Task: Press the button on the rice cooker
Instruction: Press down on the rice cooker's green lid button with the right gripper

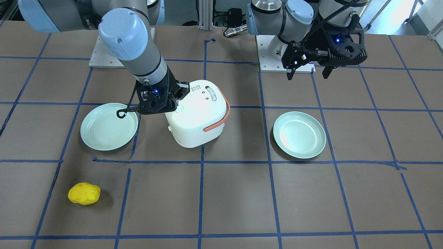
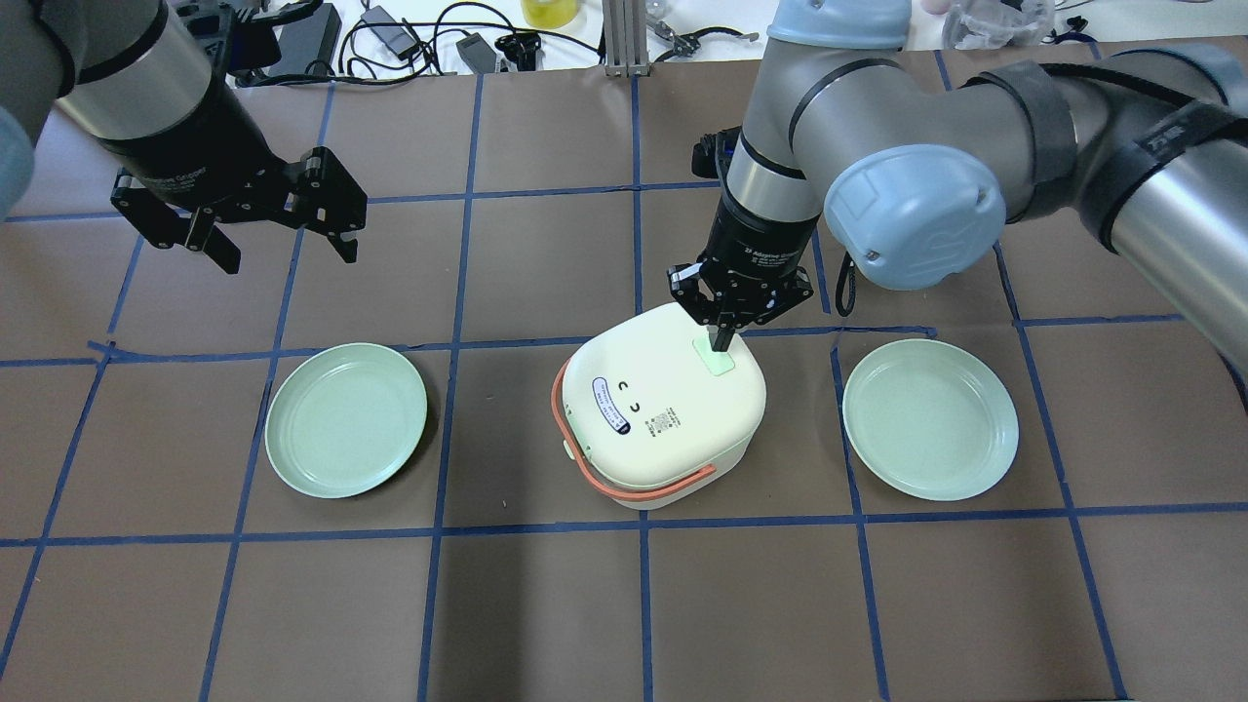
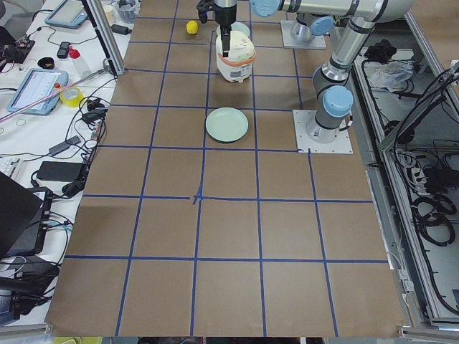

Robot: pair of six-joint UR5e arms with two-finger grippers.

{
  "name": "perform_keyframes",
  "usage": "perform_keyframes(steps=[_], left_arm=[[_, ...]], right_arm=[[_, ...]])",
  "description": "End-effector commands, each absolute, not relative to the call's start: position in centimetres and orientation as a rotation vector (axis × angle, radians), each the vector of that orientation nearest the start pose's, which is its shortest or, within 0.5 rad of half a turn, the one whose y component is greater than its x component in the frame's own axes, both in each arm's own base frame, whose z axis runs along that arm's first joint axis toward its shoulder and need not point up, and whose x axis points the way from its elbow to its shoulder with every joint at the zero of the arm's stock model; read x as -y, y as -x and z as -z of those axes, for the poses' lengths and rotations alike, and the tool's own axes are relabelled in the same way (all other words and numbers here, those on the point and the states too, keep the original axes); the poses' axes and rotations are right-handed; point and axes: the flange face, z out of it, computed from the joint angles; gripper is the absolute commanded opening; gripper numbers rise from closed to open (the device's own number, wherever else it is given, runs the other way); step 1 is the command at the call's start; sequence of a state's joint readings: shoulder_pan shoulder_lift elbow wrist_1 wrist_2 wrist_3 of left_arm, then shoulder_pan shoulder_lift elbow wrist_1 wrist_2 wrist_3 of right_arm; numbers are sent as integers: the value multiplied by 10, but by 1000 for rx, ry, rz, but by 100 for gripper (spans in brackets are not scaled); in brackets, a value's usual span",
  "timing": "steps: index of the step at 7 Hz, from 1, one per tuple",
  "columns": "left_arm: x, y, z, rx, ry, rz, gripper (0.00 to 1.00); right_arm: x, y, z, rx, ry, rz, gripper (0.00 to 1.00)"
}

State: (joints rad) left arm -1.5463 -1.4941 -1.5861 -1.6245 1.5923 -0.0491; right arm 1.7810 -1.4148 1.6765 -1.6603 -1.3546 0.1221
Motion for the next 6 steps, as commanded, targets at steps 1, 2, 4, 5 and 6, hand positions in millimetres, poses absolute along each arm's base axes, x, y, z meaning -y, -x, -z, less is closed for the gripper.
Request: perform_keyframes(steps=[1,2,4,5,6], left_arm=[[462,120,-511,-3118,115,12,100],[462,120,-511,-3118,115,12,100],[462,120,-511,-3118,115,12,100],[462,120,-511,-3118,115,12,100],[462,120,-511,-3118,115,12,100]], right_arm=[[484,-261,-362,-2941,99,-325,0],[485,-262,-361,-2940,101,-327,0],[484,-261,-359,-2940,100,-336,0],[485,-262,-357,-2941,99,-343,0],[486,-262,-354,-2941,98,-350,0]])
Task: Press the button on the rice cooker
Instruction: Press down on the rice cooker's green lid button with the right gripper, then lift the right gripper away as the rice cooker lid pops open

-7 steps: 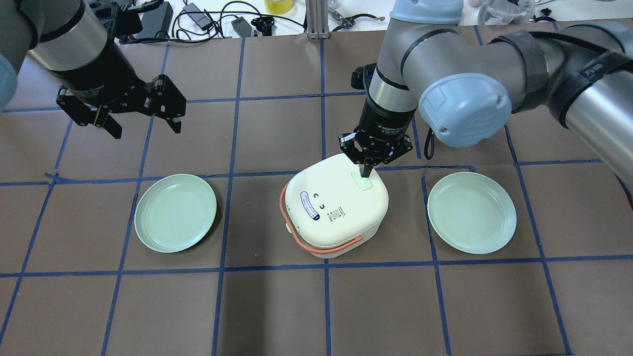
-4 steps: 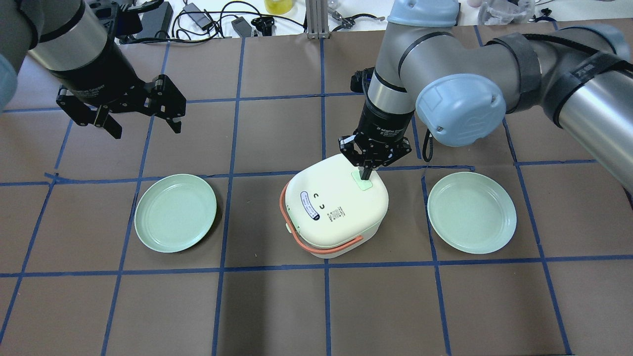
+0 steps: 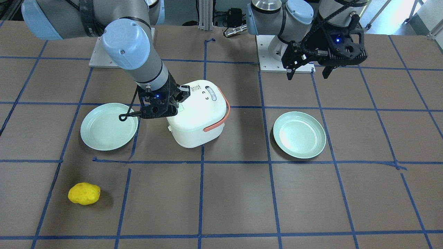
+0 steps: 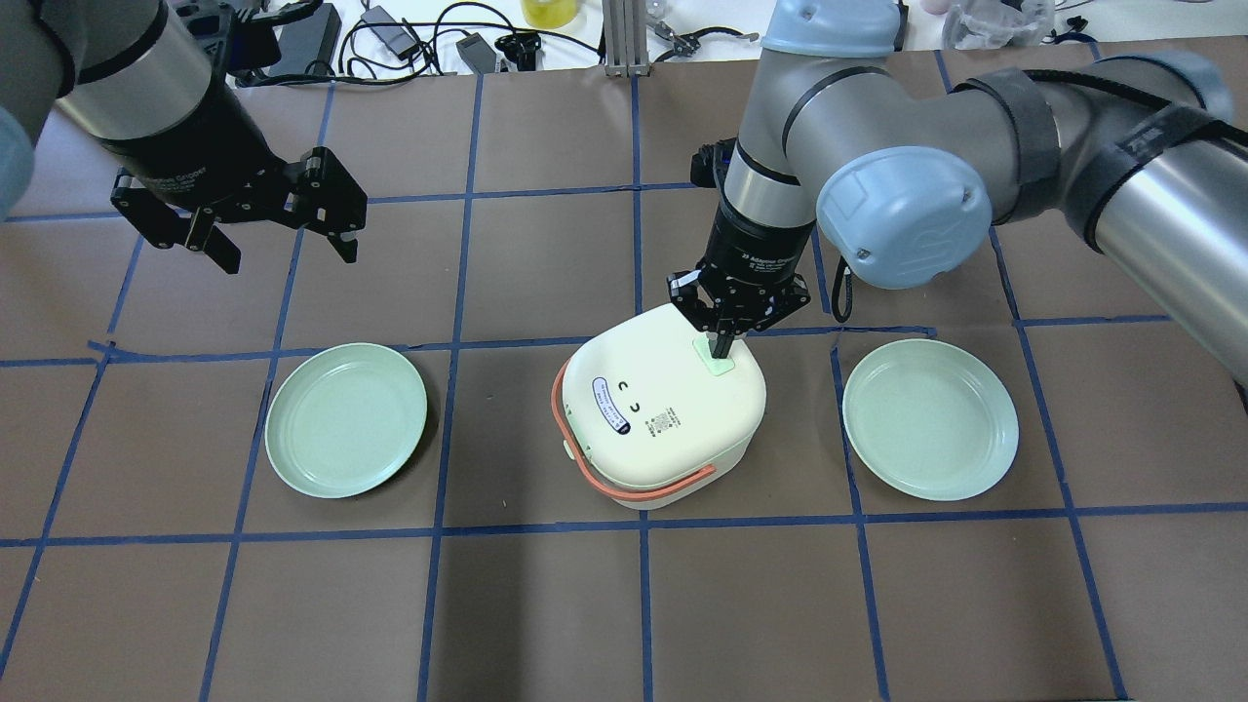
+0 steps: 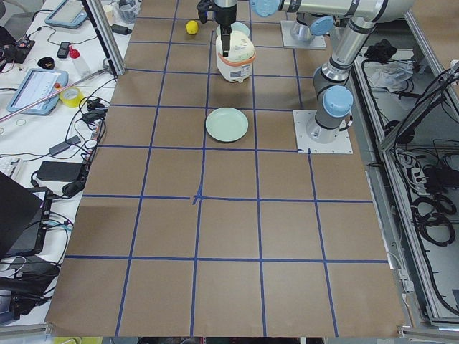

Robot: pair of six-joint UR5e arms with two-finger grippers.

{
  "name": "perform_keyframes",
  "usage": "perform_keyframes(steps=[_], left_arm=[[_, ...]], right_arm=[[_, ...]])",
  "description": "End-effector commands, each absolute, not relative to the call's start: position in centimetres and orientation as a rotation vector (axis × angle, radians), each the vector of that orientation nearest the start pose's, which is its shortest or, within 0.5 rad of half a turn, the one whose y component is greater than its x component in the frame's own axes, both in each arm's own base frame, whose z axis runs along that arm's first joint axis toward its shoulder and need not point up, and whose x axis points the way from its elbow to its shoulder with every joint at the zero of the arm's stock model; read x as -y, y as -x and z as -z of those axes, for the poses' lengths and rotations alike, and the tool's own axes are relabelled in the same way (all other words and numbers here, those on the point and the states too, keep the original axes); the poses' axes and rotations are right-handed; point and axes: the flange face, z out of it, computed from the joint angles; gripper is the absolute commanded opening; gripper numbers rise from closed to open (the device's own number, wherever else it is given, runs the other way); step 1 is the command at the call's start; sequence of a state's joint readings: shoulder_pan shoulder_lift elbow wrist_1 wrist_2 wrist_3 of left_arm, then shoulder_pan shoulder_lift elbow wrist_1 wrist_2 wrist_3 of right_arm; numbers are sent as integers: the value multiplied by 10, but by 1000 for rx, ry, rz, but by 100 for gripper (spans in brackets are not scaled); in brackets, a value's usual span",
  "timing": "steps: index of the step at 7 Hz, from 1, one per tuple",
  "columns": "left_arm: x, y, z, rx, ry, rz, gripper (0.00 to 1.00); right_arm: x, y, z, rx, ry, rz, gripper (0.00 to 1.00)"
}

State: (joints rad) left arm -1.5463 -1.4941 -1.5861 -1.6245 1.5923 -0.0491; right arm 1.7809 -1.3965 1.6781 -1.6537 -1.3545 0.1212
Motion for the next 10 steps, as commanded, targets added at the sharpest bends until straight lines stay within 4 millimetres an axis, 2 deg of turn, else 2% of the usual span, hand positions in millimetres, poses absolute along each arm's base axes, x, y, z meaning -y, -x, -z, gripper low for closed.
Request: perform_keyframes(steps=[1,5,6,7,8,9,10], left_arm=[[462,120,-511,-3118,115,12,100],[462,120,-511,-3118,115,12,100],[462,120,-511,-3118,115,12,100],[462,120,-511,-3118,115,12,100],[462,120,-511,-3118,115,12,100],[462,120,-511,-3118,115,12,100],[462,120,-511,-3118,115,12,100]], right_arm=[[486,-262,-355,-2941,98,-350,0],[487,-262,-350,-2941,94,-366,0],[488,-262,-357,-2942,70,-346,0],[491,-262,-371,-2949,-26,-313,3],[494,-262,-403,-2952,-70,-223,60],[500,-261,-438,-2955,-161,-133,100],[506,-247,-463,-2987,-185,-85,100]])
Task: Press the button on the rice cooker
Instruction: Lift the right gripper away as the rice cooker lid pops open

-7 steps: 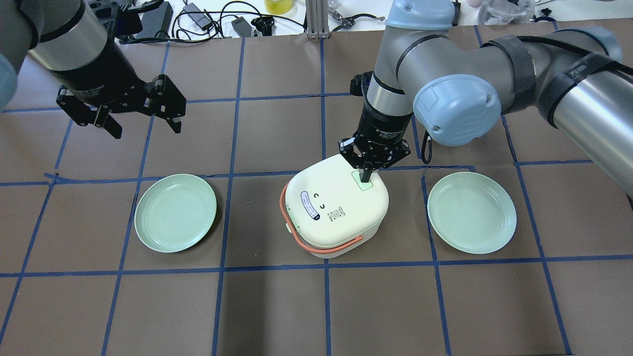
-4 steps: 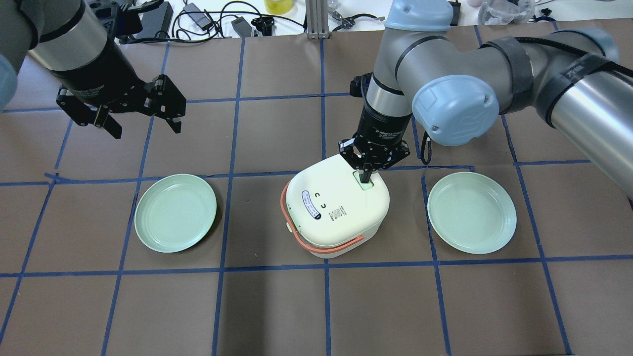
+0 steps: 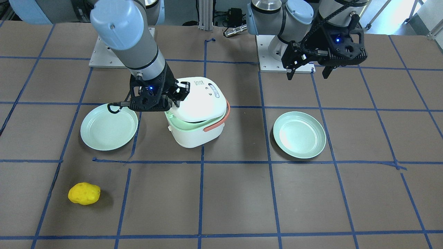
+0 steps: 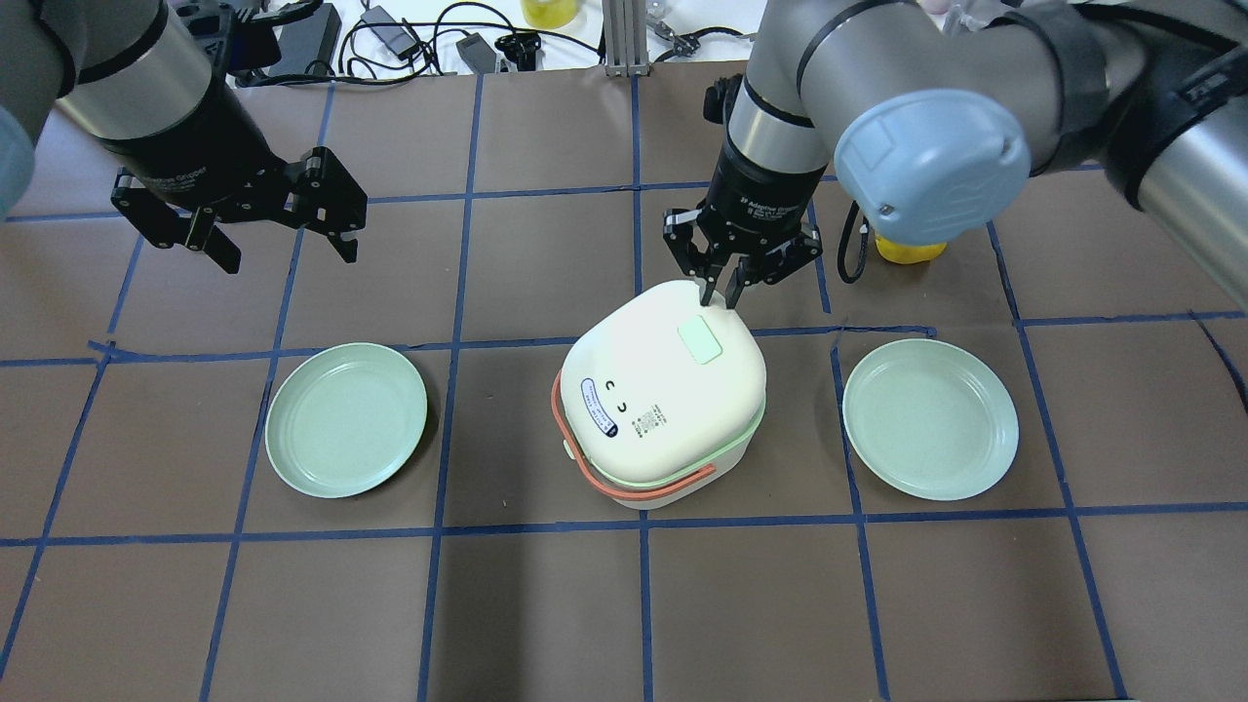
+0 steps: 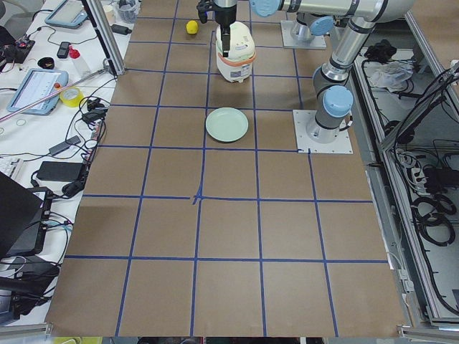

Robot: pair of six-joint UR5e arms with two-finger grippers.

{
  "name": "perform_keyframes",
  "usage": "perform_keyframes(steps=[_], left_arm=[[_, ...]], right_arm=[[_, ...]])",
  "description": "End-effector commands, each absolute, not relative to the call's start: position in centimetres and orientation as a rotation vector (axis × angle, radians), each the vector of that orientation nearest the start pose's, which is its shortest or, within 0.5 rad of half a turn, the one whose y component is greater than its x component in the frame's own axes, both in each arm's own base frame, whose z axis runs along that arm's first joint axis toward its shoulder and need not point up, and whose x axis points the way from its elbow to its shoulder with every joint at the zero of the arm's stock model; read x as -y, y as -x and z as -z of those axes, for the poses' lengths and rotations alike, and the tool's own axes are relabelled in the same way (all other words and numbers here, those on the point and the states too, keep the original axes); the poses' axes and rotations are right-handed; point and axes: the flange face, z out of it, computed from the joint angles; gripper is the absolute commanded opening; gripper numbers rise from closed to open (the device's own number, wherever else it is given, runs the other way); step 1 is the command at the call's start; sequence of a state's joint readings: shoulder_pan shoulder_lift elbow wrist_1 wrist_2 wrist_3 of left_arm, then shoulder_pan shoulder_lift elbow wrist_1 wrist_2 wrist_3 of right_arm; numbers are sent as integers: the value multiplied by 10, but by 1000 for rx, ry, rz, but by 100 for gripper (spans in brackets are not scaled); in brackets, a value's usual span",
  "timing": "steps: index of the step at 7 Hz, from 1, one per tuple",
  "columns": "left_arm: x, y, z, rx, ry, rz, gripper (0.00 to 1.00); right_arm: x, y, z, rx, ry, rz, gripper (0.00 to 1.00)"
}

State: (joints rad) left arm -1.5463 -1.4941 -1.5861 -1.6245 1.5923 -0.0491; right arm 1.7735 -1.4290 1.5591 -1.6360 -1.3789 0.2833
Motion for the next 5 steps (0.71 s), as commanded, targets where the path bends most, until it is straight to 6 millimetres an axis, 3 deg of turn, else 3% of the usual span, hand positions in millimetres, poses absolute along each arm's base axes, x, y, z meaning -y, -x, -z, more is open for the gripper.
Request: perform_keyframes(steps=[1,2,5], left_arm=[[462,120,-511,-3118,115,12,100],[462,120,-511,-3118,115,12,100],[463,120,-511,-3118,115,10,100]], right_arm=[[511,-235,-470,-3081,-180,-28,100],[517,-224,-470,-3099,-183,-6,100],[538,-158,-473,-3139,-29,17,100]])
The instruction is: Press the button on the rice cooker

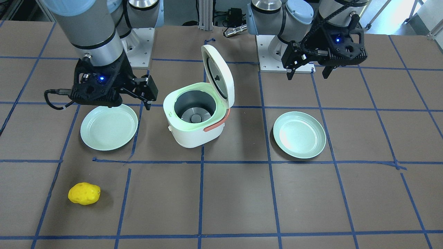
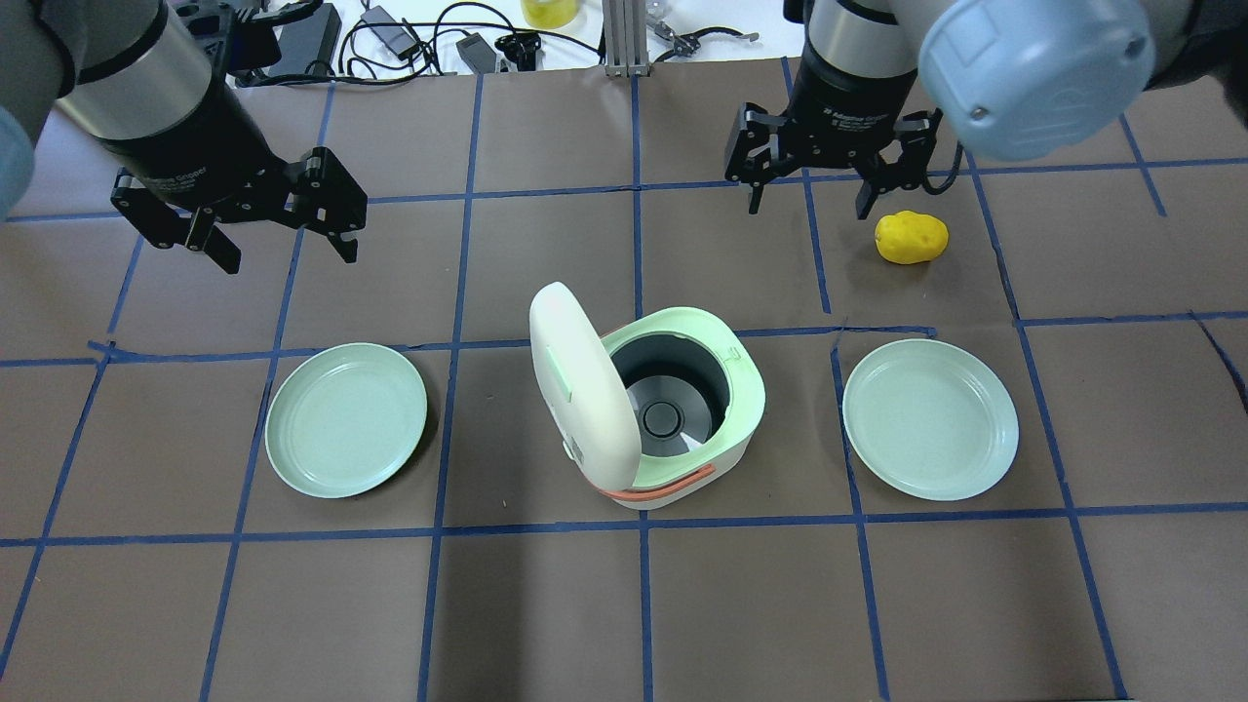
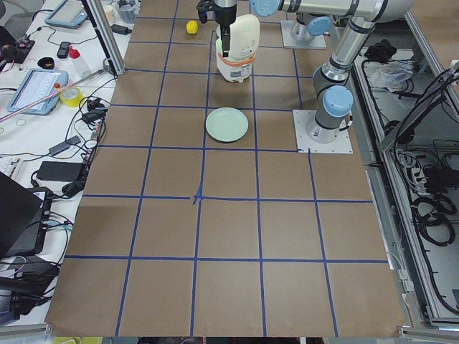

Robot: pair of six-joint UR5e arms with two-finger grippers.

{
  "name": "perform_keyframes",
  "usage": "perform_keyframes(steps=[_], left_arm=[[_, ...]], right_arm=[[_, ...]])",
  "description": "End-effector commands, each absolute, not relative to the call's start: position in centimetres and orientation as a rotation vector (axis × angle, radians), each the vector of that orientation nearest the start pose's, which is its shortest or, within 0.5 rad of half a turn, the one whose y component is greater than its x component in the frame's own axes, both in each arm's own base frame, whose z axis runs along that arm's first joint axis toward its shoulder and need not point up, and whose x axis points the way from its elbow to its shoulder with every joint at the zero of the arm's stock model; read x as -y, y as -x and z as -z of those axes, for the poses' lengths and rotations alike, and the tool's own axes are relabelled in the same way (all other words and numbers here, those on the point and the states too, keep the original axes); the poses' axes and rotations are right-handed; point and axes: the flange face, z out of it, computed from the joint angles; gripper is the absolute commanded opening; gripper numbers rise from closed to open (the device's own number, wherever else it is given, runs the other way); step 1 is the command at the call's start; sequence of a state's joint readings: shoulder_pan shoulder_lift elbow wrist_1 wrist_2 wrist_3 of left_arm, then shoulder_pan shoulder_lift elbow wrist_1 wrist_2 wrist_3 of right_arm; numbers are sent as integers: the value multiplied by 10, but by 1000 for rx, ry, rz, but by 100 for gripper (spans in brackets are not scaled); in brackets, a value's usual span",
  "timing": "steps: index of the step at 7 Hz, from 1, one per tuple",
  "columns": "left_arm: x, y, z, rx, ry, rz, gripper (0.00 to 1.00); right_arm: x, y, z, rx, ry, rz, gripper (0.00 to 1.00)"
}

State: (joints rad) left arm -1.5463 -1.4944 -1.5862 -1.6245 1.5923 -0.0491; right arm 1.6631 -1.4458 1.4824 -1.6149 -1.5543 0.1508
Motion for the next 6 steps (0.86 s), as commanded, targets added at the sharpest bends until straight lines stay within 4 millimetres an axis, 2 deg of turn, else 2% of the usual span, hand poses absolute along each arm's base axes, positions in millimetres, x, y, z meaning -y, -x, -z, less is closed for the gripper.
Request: perform_keyframes(steps=[1,3,4,6], left_arm=[[462,120,-511,-3118,115,12,100],[462,120,-511,-3118,115,12,100],[462,120,-511,-3118,115,12,100],[462,120,-511,-3118,115,12,100]], right_arm=[[538,-145,-478,-3140,-15,24,100],[526,-144,-494,-3137,-17,55,100],[522,-144,-491,-3140,-17,10,100],[513,-144,-500,-3140,-14,17,100]])
